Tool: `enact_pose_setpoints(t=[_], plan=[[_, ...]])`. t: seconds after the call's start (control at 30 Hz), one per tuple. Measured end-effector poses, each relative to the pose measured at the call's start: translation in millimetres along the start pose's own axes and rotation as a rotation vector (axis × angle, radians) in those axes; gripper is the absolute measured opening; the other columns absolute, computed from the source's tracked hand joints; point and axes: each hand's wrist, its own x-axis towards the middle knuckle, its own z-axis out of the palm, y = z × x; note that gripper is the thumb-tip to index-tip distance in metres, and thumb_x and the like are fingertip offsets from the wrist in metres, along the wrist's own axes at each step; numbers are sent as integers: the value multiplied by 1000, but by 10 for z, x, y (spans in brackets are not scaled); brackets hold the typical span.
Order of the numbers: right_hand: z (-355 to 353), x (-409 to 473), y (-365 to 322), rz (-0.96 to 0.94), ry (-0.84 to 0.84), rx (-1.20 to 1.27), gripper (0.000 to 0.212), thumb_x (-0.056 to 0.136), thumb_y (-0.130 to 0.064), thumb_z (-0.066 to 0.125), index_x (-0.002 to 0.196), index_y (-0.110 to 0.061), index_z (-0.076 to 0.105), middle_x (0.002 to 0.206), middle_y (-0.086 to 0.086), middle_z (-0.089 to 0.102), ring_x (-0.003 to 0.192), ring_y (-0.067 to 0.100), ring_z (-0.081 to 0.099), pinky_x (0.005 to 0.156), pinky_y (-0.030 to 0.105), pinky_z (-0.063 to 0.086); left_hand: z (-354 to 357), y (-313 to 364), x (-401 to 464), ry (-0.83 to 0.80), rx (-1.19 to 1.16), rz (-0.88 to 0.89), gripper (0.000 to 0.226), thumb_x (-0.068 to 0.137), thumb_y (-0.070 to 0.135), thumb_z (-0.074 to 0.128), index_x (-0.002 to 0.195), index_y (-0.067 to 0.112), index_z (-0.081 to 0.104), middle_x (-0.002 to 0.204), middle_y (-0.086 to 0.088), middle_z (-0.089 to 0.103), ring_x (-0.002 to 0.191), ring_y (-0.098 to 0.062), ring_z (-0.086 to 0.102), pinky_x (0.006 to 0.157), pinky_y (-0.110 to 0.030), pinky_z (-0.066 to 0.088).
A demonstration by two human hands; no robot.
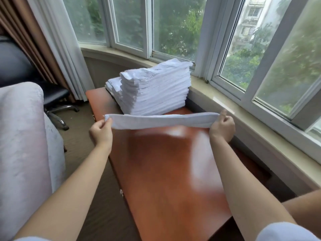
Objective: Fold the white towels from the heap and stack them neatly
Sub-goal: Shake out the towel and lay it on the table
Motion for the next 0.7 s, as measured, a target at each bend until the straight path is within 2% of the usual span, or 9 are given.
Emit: enact_pose_setpoints(t=[0.13, 0.2, 0.27, 0.33, 0.43, 0.5, 0.6, 0.7], plan=[[-180, -266, 637, 135, -24, -145, 43, 101, -44, 34, 89, -11, 58, 103, 14, 66, 95, 33, 59, 75, 34, 37, -311, -575, -355, -79, 184, -58, 12, 87, 20, 66, 77, 19, 61, 74, 4, 57, 77, -15, 52, 63, -23, 39], [-209, -361, 905, 219, -58, -234, 44, 102, -41, 31, 97, -8, 60, 107, 15, 65, 99, 35, 59, 81, 37, 41, -376, -824, -487, -125, 231, -119, 7, 89, 18, 64, 82, 17, 64, 71, 9, 57, 78, -15, 54, 60, -21, 41], [-191, -419, 1104, 267, -89, -301, 45, 102, -39, 30, 102, -6, 60, 107, 15, 65, 96, 35, 58, 80, 37, 41, -357, -994, -546, -155, 245, -184, 5, 91, 21, 63, 87, 17, 63, 76, 9, 57, 83, -14, 54, 68, -25, 42], [-129, -397, 1207, 274, -105, -328, 43, 103, -40, 31, 93, -8, 57, 99, 13, 64, 84, 32, 55, 74, 33, 38, -268, -1072, -501, -153, 264, -215, 3, 91, 24, 64, 92, 21, 62, 81, 11, 57, 88, -14, 55, 78, -27, 40], [47, -211, 1217, 265, -118, -339, 41, 102, -42, 36, 85, -10, 55, 91, 10, 62, 78, 27, 51, 72, 32, 37, -37, -1118, -277, -179, 301, -202, 13, 93, 27, 61, 93, 15, 66, 89, 8, 63, 95, -17, 59, 81, -30, 42], [220, -31, 1192, 252, -124, -334, 42, 101, -42, 38, 85, -8, 56, 90, 10, 62, 78, 28, 53, 71, 33, 39, 150, -1129, -85, -214, 345, -179, 26, 95, 26, 58, 106, 5, 68, 103, -1, 67, 103, -20, 61, 87, -30, 45], [533, 252, 1191, 264, -134, -336, 43, 100, -43, 40, 90, -6, 61, 93, 12, 64, 89, 33, 60, 78, 36, 44, 469, -1196, 207, -254, 406, -121, 30, 95, 26, 57, 113, 5, 69, 111, -5, 69, 107, -23, 62, 89, -31, 47], [813, 474, 1333, 297, -209, -357, 40, 98, -44, 44, 94, -8, 60, 97, 11, 63, 97, 34, 61, 80, 35, 44, 764, -1397, 419, -257, 479, -116, 29, 94, 24, 58, 115, 6, 68, 109, -3, 68, 100, -20, 61, 83, -30, 46]])
